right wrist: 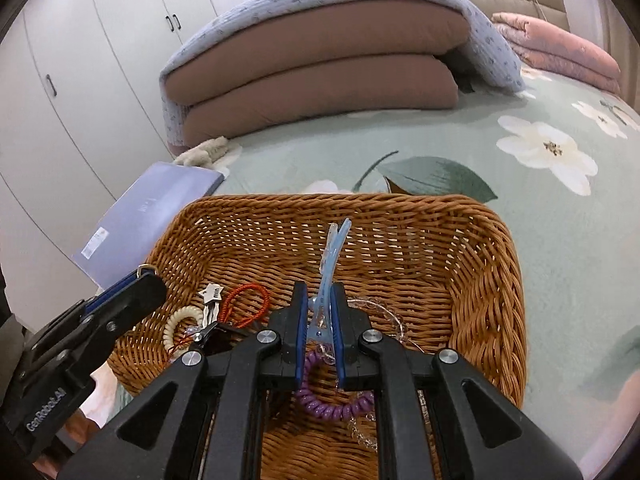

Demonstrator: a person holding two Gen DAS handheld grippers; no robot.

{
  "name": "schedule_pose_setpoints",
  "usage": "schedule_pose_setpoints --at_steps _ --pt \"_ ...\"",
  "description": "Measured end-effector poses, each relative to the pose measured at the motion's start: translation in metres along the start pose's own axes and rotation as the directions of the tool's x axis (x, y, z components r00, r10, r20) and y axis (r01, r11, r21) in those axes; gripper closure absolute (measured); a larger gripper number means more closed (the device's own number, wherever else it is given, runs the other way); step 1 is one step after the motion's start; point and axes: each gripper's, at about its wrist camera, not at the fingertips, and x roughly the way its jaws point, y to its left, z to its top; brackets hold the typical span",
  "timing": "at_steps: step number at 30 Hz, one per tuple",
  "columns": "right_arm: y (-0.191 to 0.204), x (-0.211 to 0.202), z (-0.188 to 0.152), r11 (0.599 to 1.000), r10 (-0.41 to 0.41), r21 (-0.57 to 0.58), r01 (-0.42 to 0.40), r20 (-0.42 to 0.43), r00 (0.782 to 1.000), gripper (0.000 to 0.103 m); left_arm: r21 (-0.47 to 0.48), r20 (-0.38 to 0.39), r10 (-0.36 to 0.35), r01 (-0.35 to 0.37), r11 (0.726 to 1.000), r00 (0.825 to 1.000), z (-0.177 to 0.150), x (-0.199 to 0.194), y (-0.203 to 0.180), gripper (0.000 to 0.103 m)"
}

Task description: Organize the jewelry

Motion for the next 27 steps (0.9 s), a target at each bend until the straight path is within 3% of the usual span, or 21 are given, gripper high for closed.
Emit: schedule_pose_setpoints --at_steps 2,3,4,10,17,22,24,27 --pt "-0.004 -0.005 -0.001 0.999 0.028 0.017 -0.028 0.007 1.0 0.077 -0.013 0.004 -0.013 0.013 1.0 1.0 0.0 0.0 0.004 0.074" --pt "-0.005 -0.009 -0.002 1.0 0.024 0.015 -0.025 0.018 1.0 0.07 -0.021 0.012 -0.009 0.009 1.0 1.0 0.0 -0.002 0.006 0.059" --pt "-0.005 -0.013 -0.003 1.0 0.021 0.009 -0.021 0.027 0.999 0.069 -0.025 0.024 -0.002 0.002 1.0 1.0 0.0 -0.004 0.007 0.048" --pt "0.004 -0.049 -0.03 0.998 0.058 -0.035 -0.056 0.034 0.998 0.069 -0.019 0.065 -0.015 0.016 1.0 0.998 -0.005 -0.027 0.002 0.047" --pt "0.026 -0.123 -0.096 0.989 0.003 -0.148 0.011 0.094 0.996 0.069 0.025 0.091 -0.038 0.035 0.999 0.995 -0.014 -0.081 -0.024 0.047" --pt "0.033 -0.17 -0.141 0.985 -0.041 -0.159 0.067 0.16 0.986 0.069 0.07 0.126 -0.058 0.049 0.996 0.99 -0.039 -0.144 -0.053 0.047" --pt "0.038 -0.189 -0.16 0.983 -0.048 -0.162 0.081 0.198 0.979 0.056 0.083 0.127 -0.049 0.038 0.996 0.991 -0.058 -0.165 -0.064 0.046" --pt "0.043 -0.216 -0.183 0.984 -0.053 -0.146 0.101 0.299 0.953 0.032 0.067 0.147 -0.022 0.012 0.998 0.989 -0.087 -0.19 -0.072 0.03"
